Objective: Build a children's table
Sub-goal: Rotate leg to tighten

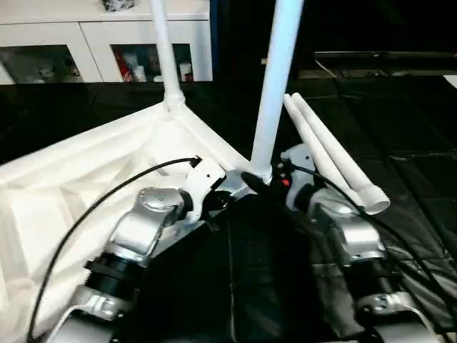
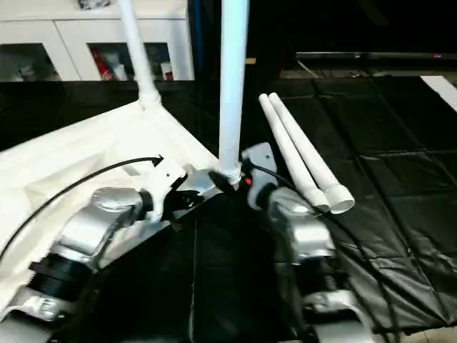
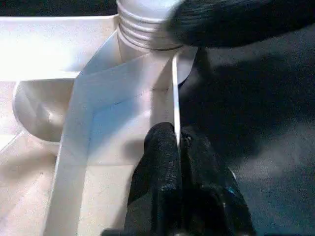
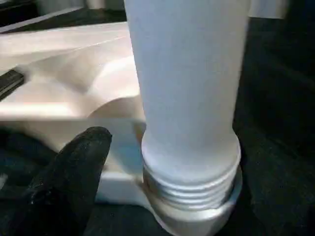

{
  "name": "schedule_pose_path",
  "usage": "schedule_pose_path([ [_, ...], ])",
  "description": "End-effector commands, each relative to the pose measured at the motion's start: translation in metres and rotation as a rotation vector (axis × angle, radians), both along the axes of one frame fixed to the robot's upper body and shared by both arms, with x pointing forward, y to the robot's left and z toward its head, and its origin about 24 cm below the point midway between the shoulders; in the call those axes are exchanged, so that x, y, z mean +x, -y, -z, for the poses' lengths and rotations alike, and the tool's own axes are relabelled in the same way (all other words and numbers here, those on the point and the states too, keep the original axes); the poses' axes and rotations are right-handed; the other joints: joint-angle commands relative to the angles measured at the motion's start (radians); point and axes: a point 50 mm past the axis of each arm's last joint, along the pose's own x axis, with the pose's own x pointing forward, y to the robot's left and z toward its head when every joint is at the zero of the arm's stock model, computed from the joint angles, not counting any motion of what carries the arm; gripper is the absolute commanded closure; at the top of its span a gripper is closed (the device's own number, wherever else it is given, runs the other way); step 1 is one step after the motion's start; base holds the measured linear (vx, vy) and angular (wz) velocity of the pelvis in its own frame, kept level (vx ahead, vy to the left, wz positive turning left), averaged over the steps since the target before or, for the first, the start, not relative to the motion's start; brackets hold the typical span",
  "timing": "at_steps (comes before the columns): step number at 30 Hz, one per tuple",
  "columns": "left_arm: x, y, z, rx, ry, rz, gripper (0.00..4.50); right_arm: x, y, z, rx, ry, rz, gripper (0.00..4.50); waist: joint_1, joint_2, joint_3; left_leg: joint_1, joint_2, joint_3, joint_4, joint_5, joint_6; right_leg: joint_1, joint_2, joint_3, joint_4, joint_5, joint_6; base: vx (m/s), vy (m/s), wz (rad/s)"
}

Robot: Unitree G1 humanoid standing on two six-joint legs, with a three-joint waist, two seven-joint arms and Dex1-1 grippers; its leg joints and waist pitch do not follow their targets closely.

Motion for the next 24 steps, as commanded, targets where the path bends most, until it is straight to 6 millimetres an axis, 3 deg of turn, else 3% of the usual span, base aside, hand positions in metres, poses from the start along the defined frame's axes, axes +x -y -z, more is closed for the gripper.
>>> schedule_pose_path([
  [1, -0.006, 0.002, -0.002, -0.018, 0.015, 0.157, 4.5, -0.01, -0.002, -0.007, -0.015, 0.037, -0.183, 0.06, 0.008, 0.001, -0.08, 0.005, 0.061, -0.023, -0.045, -0.054, 0.15, 0.068, -0.1, 0.07, -0.051, -0.079, -0.189, 0.0, 0.0, 0.0],
  [5, -0.012, -0.008, 0.001, 0.027, 0.001, 0.272, 4.5, -0.013, 0.012, -0.013, -0.09, 0.078, -0.274, 0.06, 0.021, 0.002, -0.079, 0.01, 0.066, -0.021, -0.046, -0.084, 0.136, 0.064, -0.102, 0.071, -0.053, -0.121, -0.192, 0.0, 0.0, 0.0],
  [7, -0.012, -0.012, 0.003, 0.055, -0.004, 0.31, 4.5, -0.014, 0.017, -0.015, -0.12, 0.086, -0.326, 0.06, 0.03, 0.007, -0.077, 0.015, 0.07, -0.021, -0.047, -0.105, 0.122, 0.059, -0.103, 0.072, -0.054, -0.142, -0.197, 0.0, 0.0, 0.0],
  [13, -0.019, -0.025, 0.004, 0.098, -0.049, 0.482, 4.5, -0.029, 0.023, -0.02, -0.188, 0.059, -0.625, 0.06, 0.042, -0.001, -0.077, 0.011, 0.071, -0.02, -0.048, -0.133, 0.114, 0.064, -0.106, 0.073, -0.054, -0.169, -0.191, 0.0, 0.0, 0.0],
  [16, -0.02, -0.027, 0.004, 0.114, -0.055, 0.511, 4.5, -0.03, 0.023, -0.019, -0.202, 0.051, -0.665, 0.06, 0.043, -0.003, -0.076, 0.01, 0.069, -0.019, -0.047, -0.133, 0.11, 0.063, -0.107, 0.073, -0.055, -0.195, -0.189, 0.0, 0.0, 0.0],
  [18, -0.02, -0.029, 0.004, 0.125, -0.058, 0.537, 4.5, -0.031, 0.023, -0.018, -0.216, 0.038, -0.693, 0.38, 0.043, -0.005, -0.075, 0.011, 0.069, -0.019, -0.047, -0.142, 0.101, 0.062, -0.107, 0.073, -0.059, -0.23, -0.18, 0.0, 0.0, 0.0],
  [21, -0.02, -0.031, 0.003, 0.132, -0.061, 0.575, 4.5, -0.03, 0.022, -0.016, -0.208, 0.019, -0.71, 0.44, 0.044, -0.004, -0.075, 0.011, 0.07, -0.021, -0.047, -0.153, 0.093, 0.06, -0.107, 0.073, -0.06, -0.262, -0.173, 0.0, 0.0, 0.0],
  [24, -0.021, -0.031, 0.003, 0.132, -0.065, 0.595, 4.5, -0.03, 0.022, -0.015, -0.203, 0.013, -0.723, 0.81, 0.045, -0.005, -0.073, 0.012, 0.07, -0.02, -0.048, -0.168, 0.086, 0.058, -0.108, 0.075, -0.062, -0.286, -0.169, 0.0, 0.0, 0.0],
])
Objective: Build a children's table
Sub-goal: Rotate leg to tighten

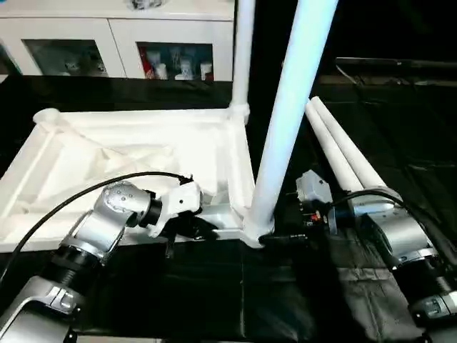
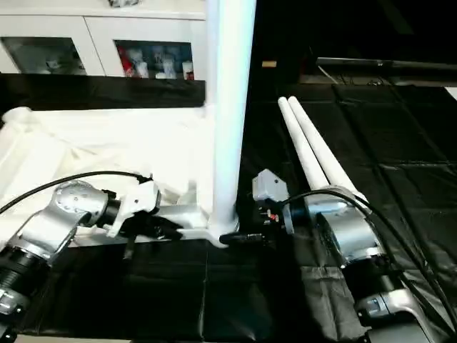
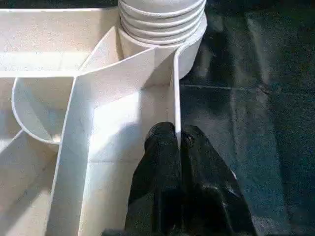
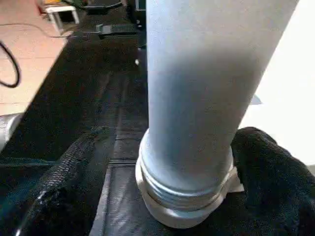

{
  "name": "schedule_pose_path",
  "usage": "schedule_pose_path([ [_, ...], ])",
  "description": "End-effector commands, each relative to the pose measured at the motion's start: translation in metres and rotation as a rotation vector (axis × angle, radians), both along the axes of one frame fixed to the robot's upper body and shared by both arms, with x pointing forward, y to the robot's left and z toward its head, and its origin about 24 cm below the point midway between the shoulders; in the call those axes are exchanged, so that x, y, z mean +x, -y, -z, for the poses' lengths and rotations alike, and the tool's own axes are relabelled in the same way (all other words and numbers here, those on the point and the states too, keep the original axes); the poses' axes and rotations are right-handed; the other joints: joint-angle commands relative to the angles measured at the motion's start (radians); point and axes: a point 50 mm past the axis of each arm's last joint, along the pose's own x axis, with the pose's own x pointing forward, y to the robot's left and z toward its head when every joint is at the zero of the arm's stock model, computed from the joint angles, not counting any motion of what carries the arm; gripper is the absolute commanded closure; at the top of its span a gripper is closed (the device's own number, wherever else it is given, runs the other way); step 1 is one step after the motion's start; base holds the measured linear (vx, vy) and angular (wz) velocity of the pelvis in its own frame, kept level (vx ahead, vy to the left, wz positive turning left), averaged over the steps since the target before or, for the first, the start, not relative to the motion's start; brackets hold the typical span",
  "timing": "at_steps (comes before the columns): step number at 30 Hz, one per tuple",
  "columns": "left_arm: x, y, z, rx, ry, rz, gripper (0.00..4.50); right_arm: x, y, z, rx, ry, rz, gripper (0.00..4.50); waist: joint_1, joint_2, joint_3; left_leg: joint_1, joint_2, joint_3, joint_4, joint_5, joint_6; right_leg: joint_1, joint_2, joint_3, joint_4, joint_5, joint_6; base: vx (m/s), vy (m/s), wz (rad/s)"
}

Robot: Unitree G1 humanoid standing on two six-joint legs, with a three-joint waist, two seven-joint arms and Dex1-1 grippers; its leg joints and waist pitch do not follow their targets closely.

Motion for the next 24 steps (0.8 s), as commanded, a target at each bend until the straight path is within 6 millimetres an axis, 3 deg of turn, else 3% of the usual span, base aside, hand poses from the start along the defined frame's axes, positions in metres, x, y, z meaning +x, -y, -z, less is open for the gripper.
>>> schedule_pose_path([
  [1, -0.004, 0.006, 0.003, 0.026, -0.022, 0.08, 4.5, -0.001, -0.001, 0.001, -0.012, -0.008, -0.033, 0.91, 0.001, -0.004, -0.074, 0.013, 0.067, -0.021, -0.064, -0.166, 0.086, 0.053, -0.107, 0.074, -0.075, -0.288, -0.172, 0.0, 0.0, 0.0],
  [12, -0.008, 0.007, 0.006, 0.03, -0.026, 0.113, 4.5, -0.005, -0.005, 0.007, -0.01, -0.019, -0.064, 1.89, 0.013, -0.004, -0.078, 0.011, 0.068, -0.021, -0.061, -0.141, 0.093, 0.055, -0.107, 0.073, -0.07, -0.257, -0.176, 0.0, 0.0, 0.0],
  [24, -0.006, 0.006, 0.008, 0.003, -0.039, 0.055, 4.5, -0.012, -0.007, 0.015, -0.005, -0.064, -0.069, 1.99, 0.016, -0.001, -0.079, 0.012, 0.068, -0.021, -0.061, -0.142, 0.089, 0.055, -0.105, 0.073, -0.069, -0.252, -0.175, 0.0, 0.0, 0.0],
])
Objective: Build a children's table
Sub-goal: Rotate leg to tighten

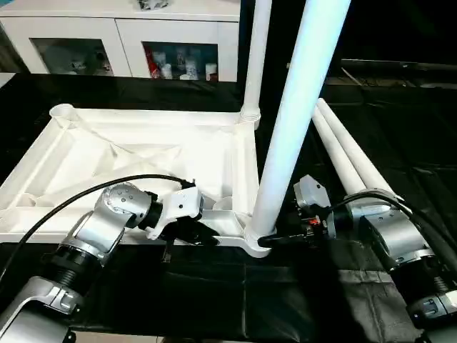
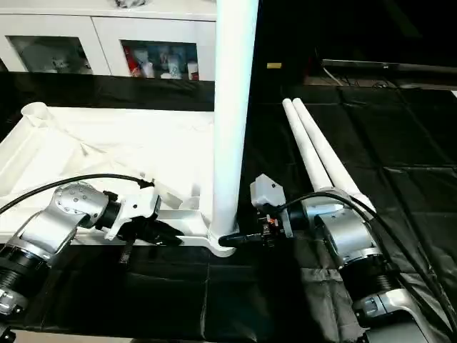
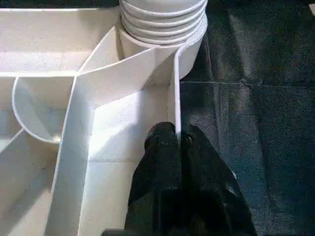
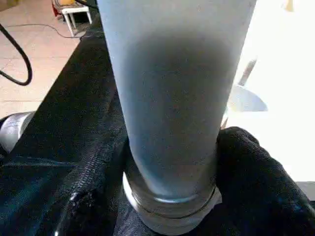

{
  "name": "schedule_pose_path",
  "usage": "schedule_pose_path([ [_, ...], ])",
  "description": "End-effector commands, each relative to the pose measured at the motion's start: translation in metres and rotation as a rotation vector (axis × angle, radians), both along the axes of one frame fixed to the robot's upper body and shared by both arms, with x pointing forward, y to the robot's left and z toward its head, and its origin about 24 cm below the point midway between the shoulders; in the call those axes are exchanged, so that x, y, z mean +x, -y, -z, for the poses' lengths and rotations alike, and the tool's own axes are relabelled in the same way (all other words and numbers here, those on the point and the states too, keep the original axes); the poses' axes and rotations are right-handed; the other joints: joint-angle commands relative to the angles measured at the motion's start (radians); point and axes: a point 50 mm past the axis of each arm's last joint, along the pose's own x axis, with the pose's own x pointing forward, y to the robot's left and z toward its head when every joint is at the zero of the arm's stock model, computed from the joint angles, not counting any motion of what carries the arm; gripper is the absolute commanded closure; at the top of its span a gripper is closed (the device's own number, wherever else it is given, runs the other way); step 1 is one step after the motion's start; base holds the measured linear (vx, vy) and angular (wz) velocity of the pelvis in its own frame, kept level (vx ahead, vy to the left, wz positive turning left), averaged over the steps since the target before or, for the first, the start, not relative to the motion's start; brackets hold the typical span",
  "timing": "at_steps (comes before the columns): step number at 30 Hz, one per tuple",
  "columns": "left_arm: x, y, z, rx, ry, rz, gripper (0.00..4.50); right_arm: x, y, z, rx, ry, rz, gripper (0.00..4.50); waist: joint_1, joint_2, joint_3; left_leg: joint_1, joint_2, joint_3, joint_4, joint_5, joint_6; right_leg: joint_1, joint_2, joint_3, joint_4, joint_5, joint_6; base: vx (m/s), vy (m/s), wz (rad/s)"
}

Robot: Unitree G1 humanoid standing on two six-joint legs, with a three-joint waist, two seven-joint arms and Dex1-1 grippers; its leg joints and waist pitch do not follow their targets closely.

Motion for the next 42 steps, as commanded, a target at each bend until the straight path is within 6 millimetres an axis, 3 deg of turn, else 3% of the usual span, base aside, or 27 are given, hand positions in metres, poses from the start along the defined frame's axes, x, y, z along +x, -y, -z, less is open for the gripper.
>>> schedule_pose_path([
  [1, -0.003, 0.003, 0.007, -0.001, -0.039, -0.006, 4.5, -0.009, -0.006, 0.009, -0.009, -0.048, -0.04, 1.99, -0.003, -0.001, -0.079, 0.011, 0.068, -0.022, -0.062, -0.138, 0.09, 0.055, -0.106, 0.074, -0.069, -0.243, -0.177, 0.0, 0.0, 0.0],
  [3, 0.0, 0.006, 0.006, -0.023, -0.038, -0.059, 4.5, -0.01, -0.007, 0.011, 0.001, -0.065, -0.016, 1.99, -0.003, -0.001, -0.079, 0.012, 0.068, -0.022, -0.062, -0.137, 0.091, 0.055, -0.105, 0.073, -0.069, -0.241, -0.18, 0.0, 0.0, 0.0],
  [5, 0.01, 0.012, 0.005, -0.064, -0.013, -0.198, 4.5, -0.006, -0.014, 0.019, 0.036, -0.107, 0.136, 1.99, -0.001, -0.001, -0.077, 0.015, 0.069, -0.021, -0.063, -0.153, 0.086, 0.052, -0.107, 0.074, -0.075, -0.267, -0.179, 0.0, 0.0, 0.0],
  [6, 0.014, 0.019, 0.002, -0.119, -0.016, -0.292, 4.5, 0.001, -0.022, 0.028, 0.049, -0.129, 0.292, 1.99, -0.011, -0.002, -0.067, 0.018, 0.068, -0.024, -0.069, -0.203, 0.058, 0.049, -0.107, 0.071, -0.084, -0.351, -0.17, 0.0, 0.0, 0.0],
  [8, 0.017, 0.025, 0.0, -0.152, -0.016, -0.351, 4.5, 0.004, -0.029, 0.034, 0.062, -0.15, 0.389, 2.01, -0.023, -0.005, -0.063, 0.015, 0.061, -0.031, -0.074, -0.239, 0.027, 0.058, -0.117, 0.065, -0.096, -0.461, -0.133, 0.0, 0.0, 0.0],
  [10, 0.018, 0.03, -0.002, -0.173, -0.02, -0.397, 4.5, 0.007, -0.037, 0.038, 0.082, -0.17, 0.458, 2.04, -0.039, -0.004, -0.057, 0.017, 0.057, -0.033, -0.077, -0.279, 0.019, 0.056, -0.114, 0.06, -0.109, -0.539, -0.089, 0.0, 0.0, 0.0],
  [11, 0.019, 0.031, -0.002, -0.176, -0.02, -0.404, 4.5, 0.007, -0.038, 0.038, 0.085, -0.173, 0.466, 2.07, -0.043, -0.002, -0.054, 0.025, 0.057, -0.032, -0.077, -0.304, 0.017, 0.05, -0.113, 0.06, -0.117, -0.566, -0.081, 0.0, 0.0, 0.0],
  [12, 0.021, 0.039, -0.004, -0.204, -0.026, -0.48, 4.5, 0.011, -0.052, 0.042, 0.111, -0.203, 0.56, 2.08, -0.051, -0.003, -0.048, 0.04, 0.054, -0.033, -0.074, -0.354, 0.01, 0.042, -0.115, 0.056, -0.128, -0.622, -0.069, 0.0, 0.0, 0.0],
  [14, 0.022, 0.043, -0.006, -0.217, -0.033, -0.518, 4.5, 0.013, -0.059, 0.044, 0.117, -0.217, 0.604, 2.09, -0.064, -0.004, -0.049, 0.037, 0.048, -0.037, -0.074, -0.362, 0.003, 0.049, -0.116, 0.047, -0.136, -0.659, -0.049, 0.0, 0.0, 0.0],
  [15, 0.025, 0.05, -0.008, -0.246, -0.04, -0.605, 4.5, 0.018, -0.072, 0.046, 0.127, -0.242, 0.692, 2.1, -0.074, 0.001, -0.05, 0.029, 0.051, -0.044, -0.08, -0.364, 0.002, 0.056, -0.113, 0.038, -0.137, -0.635, -0.035, 0.0, 0.0, 0.0],
  [17, 0.026, 0.054, -0.01, -0.26, -0.049, -0.648, 4.5, 0.021, -0.077, 0.047, 0.129, -0.266, 0.746, 2.1, -0.083, 0.003, -0.049, 0.027, 0.055, -0.05, -0.084, -0.389, -0.003, 0.057, -0.111, 0.033, -0.136, -0.617, -0.033, 0.0, 0.0, 0.0],
  [19, 0.025, 0.066, -0.013, -0.27, -0.036, -0.705, 4.5, 0.027, -0.091, 0.042, 0.132, -0.234, 0.781, 2.1, -0.096, -0.002, -0.05, 0.034, 0.054, -0.048, -0.082, -0.403, 0.0, 0.052, -0.115, 0.038, -0.139, -0.595, -0.043, 0.0, 0.0, 0.0],
  [21, 0.025, 0.069, -0.014, -0.27, -0.028, -0.709, 4.5, 0.029, -0.092, 0.041, 0.148, -0.232, 0.787, 2.1, -0.1, -0.001, -0.05, 0.026, 0.054, -0.049, -0.085, -0.39, 0.013, 0.057, -0.114, 0.038, -0.135, -0.568, -0.05, 0.0, 0.0, 0.0],
  [22, 0.025, 0.07, -0.014, -0.27, -0.023, -0.708, 4.5, 0.029, -0.092, 0.041, 0.155, -0.234, 0.79, 1.55, -0.1, -0.001, -0.051, 0.029, 0.053, -0.046, -0.085, -0.385, 0.02, 0.052, -0.112, 0.043, -0.136, -0.549, -0.053, 0.0, 0.0, 0.0],
  [25, 0.023, 0.071, -0.014, -0.259, -0.009, -0.689, 4.5, 0.031, -0.089, 0.04, 0.164, -0.224, 0.8, 1.36, -0.098, -0.004, -0.051, 0.03, 0.049, -0.04, -0.084, -0.357, 0.035, 0.048, -0.113, 0.053, -0.134, -0.528, -0.07, 0.0, 0.0, 0.0],
  [32, 0.023, 0.05, -0.009, -0.172, 0.034, -0.671, 4.5, 0.033, -0.06, 0.035, 0.199, -0.165, 0.796, 0.6, -0.09, -0.001, -0.059, 0.023, 0.055, -0.034, -0.085, -0.281, 0.056, 0.055, -0.112, 0.064, -0.119, -0.42, -0.112, 0.0, 0.0, 0.0],
  [37, 0.022, 0.037, -0.006, -0.132, 0.05, -0.594, 4.5, 0.03, -0.038, 0.026, 0.196, -0.1, 0.682, 0.16, -0.071, -0.001, -0.067, 0.023, 0.055, -0.027, -0.08, -0.209, 0.074, 0.059, -0.108, 0.066, -0.109, -0.348, -0.134, 0.0, 0.0, 0.0],
  [39, 0.02, 0.027, -0.005, -0.106, 0.053, -0.507, 4.5, 0.029, -0.018, 0.019, 0.163, -0.047, 0.605, 0.02, -0.064, 0.001, -0.072, 0.017, 0.053, -0.024, -0.075, -0.159, 0.097, 0.061, -0.104, 0.069, -0.097, -0.27, -0.151, 0.0, 0.0, 0.0],
  [42, 0.016, 0.022, -0.004, -0.092, 0.047, -0.41, 4.5, 0.028, -0.006, 0.011, 0.15, -0.02, 0.536, 0.02, -0.054, 0.002, -0.081, 0.013, 0.055, -0.023, -0.068, -0.097, 0.114, 0.063, -0.102, 0.068, -0.08, -0.175, -0.178, 0.0, 0.0, 0.0],
])
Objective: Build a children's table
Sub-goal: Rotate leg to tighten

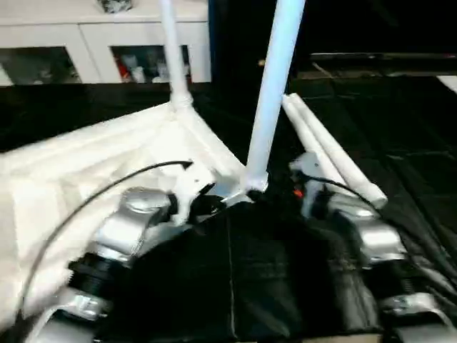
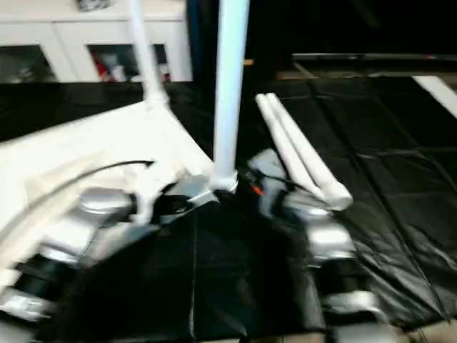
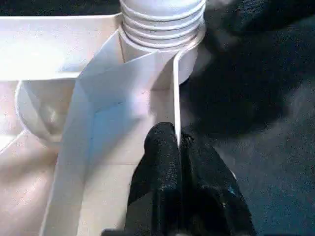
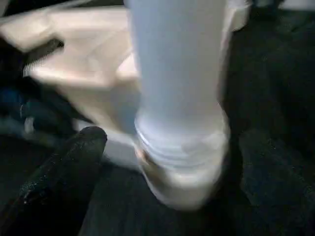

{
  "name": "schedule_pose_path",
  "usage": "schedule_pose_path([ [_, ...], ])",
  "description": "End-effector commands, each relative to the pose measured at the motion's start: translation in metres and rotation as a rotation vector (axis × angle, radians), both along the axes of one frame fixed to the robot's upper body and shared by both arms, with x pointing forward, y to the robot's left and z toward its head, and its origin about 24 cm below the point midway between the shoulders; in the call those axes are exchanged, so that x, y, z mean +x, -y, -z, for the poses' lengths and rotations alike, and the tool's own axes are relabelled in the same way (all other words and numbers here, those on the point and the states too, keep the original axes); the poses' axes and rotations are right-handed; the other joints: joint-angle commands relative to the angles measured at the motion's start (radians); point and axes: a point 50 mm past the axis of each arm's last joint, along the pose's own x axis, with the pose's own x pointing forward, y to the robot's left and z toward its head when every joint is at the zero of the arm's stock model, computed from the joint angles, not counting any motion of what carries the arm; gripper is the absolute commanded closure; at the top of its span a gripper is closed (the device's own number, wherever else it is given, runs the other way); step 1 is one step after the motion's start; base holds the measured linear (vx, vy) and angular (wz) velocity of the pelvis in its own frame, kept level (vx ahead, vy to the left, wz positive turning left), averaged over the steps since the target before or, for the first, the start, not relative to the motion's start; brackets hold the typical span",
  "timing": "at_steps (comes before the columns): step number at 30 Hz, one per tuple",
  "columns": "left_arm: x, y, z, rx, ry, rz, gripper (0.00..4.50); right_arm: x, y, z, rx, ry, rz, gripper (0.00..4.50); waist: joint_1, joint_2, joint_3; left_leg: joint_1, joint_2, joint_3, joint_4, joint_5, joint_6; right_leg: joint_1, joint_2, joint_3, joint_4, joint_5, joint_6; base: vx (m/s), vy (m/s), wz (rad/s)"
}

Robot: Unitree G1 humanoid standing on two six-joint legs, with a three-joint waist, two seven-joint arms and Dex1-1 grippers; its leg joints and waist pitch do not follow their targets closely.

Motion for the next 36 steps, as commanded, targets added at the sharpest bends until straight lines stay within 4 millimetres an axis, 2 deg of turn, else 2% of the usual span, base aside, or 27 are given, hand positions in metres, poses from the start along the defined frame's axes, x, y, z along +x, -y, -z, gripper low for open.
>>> schedule_pose_path([
  [1, -0.004, 0.005, -0.004, -0.005, 0.001, 0.143, 4.5, -0.004, 0.001, -0.007, -0.002, 0.022, -0.105, 0.02, 0.006, 0.001, -0.085, 0.0, 0.057, -0.02, -0.048, -0.079, 0.119, 0.063, -0.101, 0.072, -0.05, -0.159, -0.185, 0.0, 0.0, 0.0],
  [2, -0.006, 0.003, -0.003, 0.0, -0.008, 0.173, 4.5, -0.005, 0.004, -0.009, -0.01, 0.024, -0.134, 0.02, 0.013, 0.003, -0.089, -0.003, 0.062, -0.019, -0.039, -0.025, 0.148, 0.055, -0.098, 0.073, -0.031, -0.052, -0.216, 0.0, 0.0, 0.0],
  [4, -0.009, -0.001, -0.002, 0.032, -0.018, 0.238, 4.5, -0.007, 0.009, -0.012, -0.037, 0.022, -0.201, 0.02, 0.02, 0.003, -0.088, -0.005, 0.063, -0.019, -0.038, -0.031, 0.168, 0.056, -0.098, 0.07, -0.03, -0.049, -0.225, 0.0, 0.0, 0.0],
  [5, -0.01, -0.003, -0.001, 0.05, -0.02, 0.27, 4.5, -0.009, 0.011, -0.014, -0.063, 0.024, -0.242, 0.02, 0.022, 0.002, -0.087, -0.005, 0.064, -0.018, -0.038, -0.039, 0.168, 0.056, -0.099, 0.07, -0.03, -0.058, -0.226, 0.0, 0.0, 0.0],
  [7, -0.011, -0.005, -0.001, 0.061, -0.024, 0.297, 4.5, -0.011, 0.012, -0.015, -0.094, 0.037, -0.278, 0.02, 0.029, 0.003, -0.083, -0.002, 0.065, -0.017, -0.04, -0.073, 0.155, 0.054, -0.101, 0.07, -0.038, -0.121, -0.214, 0.0, 0.0, 0.0],
  [8, -0.012, -0.006, 0.0, 0.07, -0.031, 0.326, 4.5, -0.012, 0.013, -0.015, -0.114, 0.042, -0.313, 0.02, 0.032, 0.003, -0.078, 0.003, 0.067, -0.016, -0.044, -0.123, 0.126, 0.05, -0.102, 0.071, -0.05, -0.199, -0.204, 0.0, 0.0, 0.0],
  [11, -0.014, -0.01, 0.001, 0.091, -0.05, 0.397, 4.5, -0.016, 0.013, -0.017, -0.139, 0.038, -0.404, 0.02, 0.031, 0.003, -0.072, 0.008, 0.068, -0.016, -0.051, -0.188, 0.088, 0.049, -0.102, 0.072, -0.062, -0.307, -0.173, 0.0, 0.0, 0.0],
  [13, -0.015, -0.011, 0.001, 0.106, -0.053, 0.429, 4.5, -0.017, 0.011, -0.018, -0.147, 0.042, -0.442, 0.02, 0.031, 0.002, -0.072, 0.009, 0.07, -0.017, -0.052, -0.199, 0.076, 0.05, -0.105, 0.073, -0.063, -0.326, -0.165, 0.0, 0.0, 0.0],
  [17, -0.015, -0.013, 0.002, 0.127, -0.058, 0.477, 4.5, -0.018, 0.006, -0.017, -0.147, 0.032, -0.499, 0.02, 0.032, 0.001, -0.074, 0.009, 0.071, -0.017, -0.052, -0.195, 0.072, 0.05, -0.105, 0.074, -0.06, -0.314, -0.172, 0.0, 0.0, 0.0],
  [27, -0.017, -0.013, 0.003, 0.142, -0.059, 0.533, 4.5, -0.02, -0.002, -0.012, -0.13, 0.001, -0.548, 0.81, 0.041, -0.001, -0.081, 0.002, 0.071, -0.016, -0.046, -0.126, 0.091, 0.054, -0.107, 0.075, -0.043, -0.21, -0.198, 0.0, 0.0, 0.0],
  [29, -0.017, -0.013, 0.003, 0.141, -0.06, 0.537, 4.5, -0.02, -0.003, -0.011, -0.129, -0.002, -0.551, 1.09, 0.042, 0.001, -0.079, 0.002, 0.071, -0.016, -0.047, -0.136, 0.088, 0.054, -0.107, 0.074, -0.046, -0.228, -0.194, 0.0, 0.0, 0.0],
  [33, -0.017, -0.013, 0.004, 0.142, -0.061, 0.542, 4.5, -0.021, -0.002, -0.009, -0.131, -0.009, -0.555, 1.24, 0.047, -0.001, -0.079, 0.005, 0.072, -0.016, -0.048, -0.148, 0.08, 0.053, -0.106, 0.075, -0.049, -0.258, -0.183, 0.0, 0.0, 0.0],
  [36, -0.017, -0.013, 0.004, 0.141, -0.062, 0.542, 4.5, -0.021, -0.003, -0.009, -0.129, -0.012, -0.558, 1.59, 0.05, 0.0, -0.079, 0.005, 0.073, -0.016, -0.049, -0.149, 0.078, 0.053, -0.107, 0.075, -0.048, -0.255, -0.182, 0.0, 0.0, 0.0],
])
